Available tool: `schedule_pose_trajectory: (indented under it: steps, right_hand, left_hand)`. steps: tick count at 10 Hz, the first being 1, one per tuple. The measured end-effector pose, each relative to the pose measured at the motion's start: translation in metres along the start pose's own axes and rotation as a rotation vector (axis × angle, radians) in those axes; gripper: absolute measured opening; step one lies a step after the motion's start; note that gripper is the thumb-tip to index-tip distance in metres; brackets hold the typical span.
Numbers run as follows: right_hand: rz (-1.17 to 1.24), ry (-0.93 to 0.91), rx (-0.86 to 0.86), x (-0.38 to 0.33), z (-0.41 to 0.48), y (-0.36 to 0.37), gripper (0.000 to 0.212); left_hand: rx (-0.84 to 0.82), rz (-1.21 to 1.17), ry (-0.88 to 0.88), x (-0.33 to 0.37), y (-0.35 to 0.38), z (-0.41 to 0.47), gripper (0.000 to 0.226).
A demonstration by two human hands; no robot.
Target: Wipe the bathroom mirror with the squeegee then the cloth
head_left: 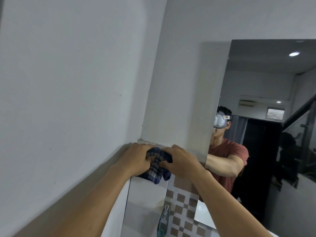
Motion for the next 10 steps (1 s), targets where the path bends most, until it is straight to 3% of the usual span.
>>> schedule_pose_trajectory:
  steps: [2,7,10]
  right_hand:
    - [0.135,0.018,0.158,0.004,-0.016,0.003,0.05]
    - [0.079,0.03,0.114,-0.003,-0.019,0.001,0.042]
    - [0.135,0.121,0.199,-0.001,-0.061,-0.028,0.05]
  left_hand:
    - [0.148,-0.135,0.06,-0.001,0.0,-0.013,0.044]
    - [0.168,-0.207,-0.034,-0.013,0.016,-0.017,0.042]
    - [0.354,-0.168,-0.068,0.003,-0.012,-0.051,0.043]
Point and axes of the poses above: each hand's wrist, its own z-axis towards the middle knuckle, its own y-axis out of the palm, x = y × z, the point moved 9 cm from there along z, towards the middle knuckle, and after that the axes turned 5 degrees about -z, right-handed, at the moved point
